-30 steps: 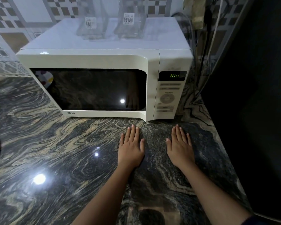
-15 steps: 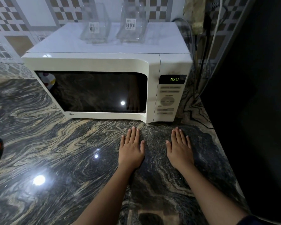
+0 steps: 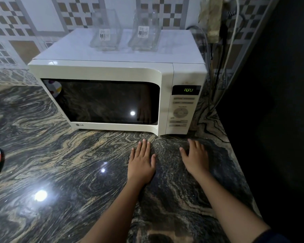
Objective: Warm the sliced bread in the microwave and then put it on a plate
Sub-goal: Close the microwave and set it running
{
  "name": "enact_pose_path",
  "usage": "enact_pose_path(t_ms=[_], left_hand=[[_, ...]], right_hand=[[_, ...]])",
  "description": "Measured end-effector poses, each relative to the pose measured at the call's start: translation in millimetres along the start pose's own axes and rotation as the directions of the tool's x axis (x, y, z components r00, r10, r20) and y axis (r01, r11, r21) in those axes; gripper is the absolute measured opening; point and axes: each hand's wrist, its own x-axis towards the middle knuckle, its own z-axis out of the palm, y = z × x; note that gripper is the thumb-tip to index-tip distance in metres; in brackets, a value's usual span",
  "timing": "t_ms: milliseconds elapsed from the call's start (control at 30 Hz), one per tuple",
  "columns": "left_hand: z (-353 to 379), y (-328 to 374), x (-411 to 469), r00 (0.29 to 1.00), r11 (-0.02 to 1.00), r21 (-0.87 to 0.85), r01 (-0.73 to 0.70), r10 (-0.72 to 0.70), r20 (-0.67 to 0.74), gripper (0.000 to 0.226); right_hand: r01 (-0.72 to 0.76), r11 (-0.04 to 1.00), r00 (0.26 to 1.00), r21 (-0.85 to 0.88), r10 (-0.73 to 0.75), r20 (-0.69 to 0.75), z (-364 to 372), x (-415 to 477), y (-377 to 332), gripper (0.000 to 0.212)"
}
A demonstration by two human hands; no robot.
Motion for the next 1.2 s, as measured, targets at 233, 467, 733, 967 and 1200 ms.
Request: enact_pose_path(t_ms=[233,467,733,967,1200], left_hand=[[1,-1,1,1.000,1.000,0.013,-0.002,0.002,0.012,0.059],[2,-2,1,1.000,1.000,0.016,-0.005,0.005,0.018,0.064],[0,0,1,0.999,1.000,0.023,0.008,-0.010,0.047,0.064],[-22,7,6,0.995,0.986,-0.159,0.050,-0.035,0.097,0.059],[-88,59,40,0.949,0.787,-0.611,-0.087,-0.120,-0.290,0.040]], right_hand=[[0.009,0.882,0.995,0.471,0.039,-0.092,-33,43,-33,0.054],[0.017,0.884,0.984,0.467,0.067,-0.164,-38,44,-40,0.046],[-0.036,0.879,0.986,0.475,0.110,-0.128,-46,43,-43,0.047],[0.034,0.870,0.980,0.492,0.068,-0.188,-59,41,-42,0.036],[0.486,0.801,0.743,0.349,-0.170,-0.647,-116,46,-53,0.041]])
